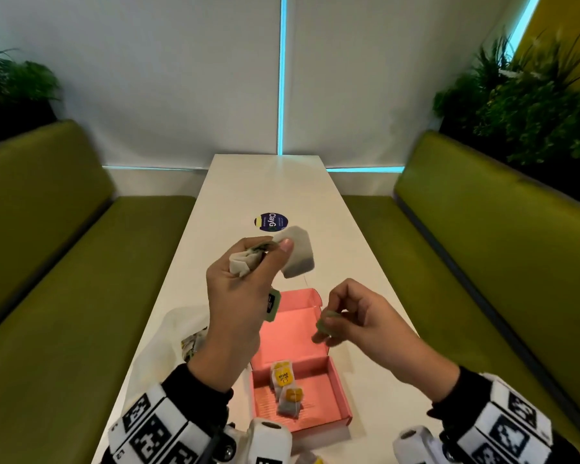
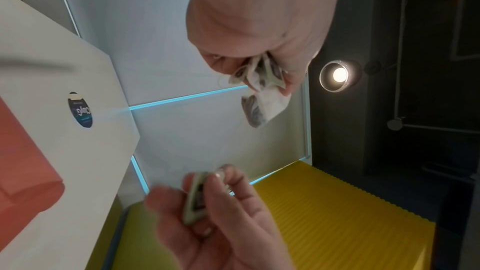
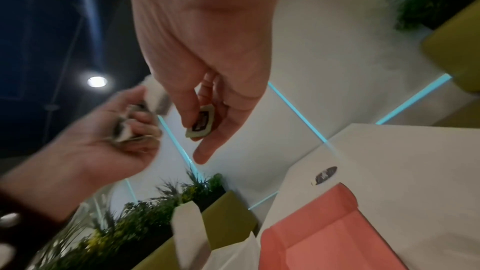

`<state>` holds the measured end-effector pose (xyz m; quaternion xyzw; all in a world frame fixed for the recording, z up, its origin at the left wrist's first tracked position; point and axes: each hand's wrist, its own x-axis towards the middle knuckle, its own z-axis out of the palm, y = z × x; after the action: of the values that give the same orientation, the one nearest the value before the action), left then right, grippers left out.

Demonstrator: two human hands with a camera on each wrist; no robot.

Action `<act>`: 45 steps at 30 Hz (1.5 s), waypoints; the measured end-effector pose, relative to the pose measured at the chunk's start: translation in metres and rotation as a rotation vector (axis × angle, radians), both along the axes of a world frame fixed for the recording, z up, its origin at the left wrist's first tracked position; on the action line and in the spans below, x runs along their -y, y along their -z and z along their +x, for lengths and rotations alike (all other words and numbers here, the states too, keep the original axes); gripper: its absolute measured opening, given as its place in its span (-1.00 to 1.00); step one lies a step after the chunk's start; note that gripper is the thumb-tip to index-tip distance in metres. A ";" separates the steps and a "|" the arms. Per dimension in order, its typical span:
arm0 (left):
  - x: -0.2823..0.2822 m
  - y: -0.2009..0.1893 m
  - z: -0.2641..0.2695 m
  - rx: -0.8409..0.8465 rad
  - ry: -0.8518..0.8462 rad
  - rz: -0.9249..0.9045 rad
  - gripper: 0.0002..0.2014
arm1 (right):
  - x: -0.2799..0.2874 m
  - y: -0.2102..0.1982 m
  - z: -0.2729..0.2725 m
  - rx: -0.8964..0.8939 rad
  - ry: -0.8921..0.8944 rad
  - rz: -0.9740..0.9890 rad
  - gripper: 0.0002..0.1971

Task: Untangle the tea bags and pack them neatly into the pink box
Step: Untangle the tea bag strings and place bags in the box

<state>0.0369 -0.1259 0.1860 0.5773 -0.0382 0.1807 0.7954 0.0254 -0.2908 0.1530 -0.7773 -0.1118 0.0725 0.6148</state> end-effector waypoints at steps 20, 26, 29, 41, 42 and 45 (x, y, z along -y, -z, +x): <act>-0.011 0.018 0.010 -0.128 -0.148 0.015 -0.82 | -0.008 -0.059 -0.026 -0.008 -0.342 0.058 -0.76; -0.010 0.019 0.006 -0.144 -0.069 0.012 -0.83 | -0.016 -0.046 -0.018 0.044 -0.132 0.016 -0.93; -0.009 0.018 0.004 -0.127 -0.034 0.040 -0.82 | -0.018 -0.046 -0.014 0.072 -0.064 0.024 -0.91; 0.001 0.028 -0.014 0.017 0.068 0.335 -0.90 | -0.010 -0.052 -0.003 0.039 0.106 0.255 -0.93; 0.001 0.029 -0.014 0.024 0.073 0.356 -0.88 | -0.010 -0.052 -0.002 0.013 0.108 0.271 -0.93; 0.002 0.030 -0.017 0.048 0.109 0.370 -0.91 | -0.007 -0.054 0.000 -0.053 0.121 0.278 -0.89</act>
<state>0.0200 -0.1277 0.1561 0.7063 -0.1210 0.1409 0.6831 0.0250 -0.2837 0.2068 -0.6877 -0.0574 0.0394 0.7226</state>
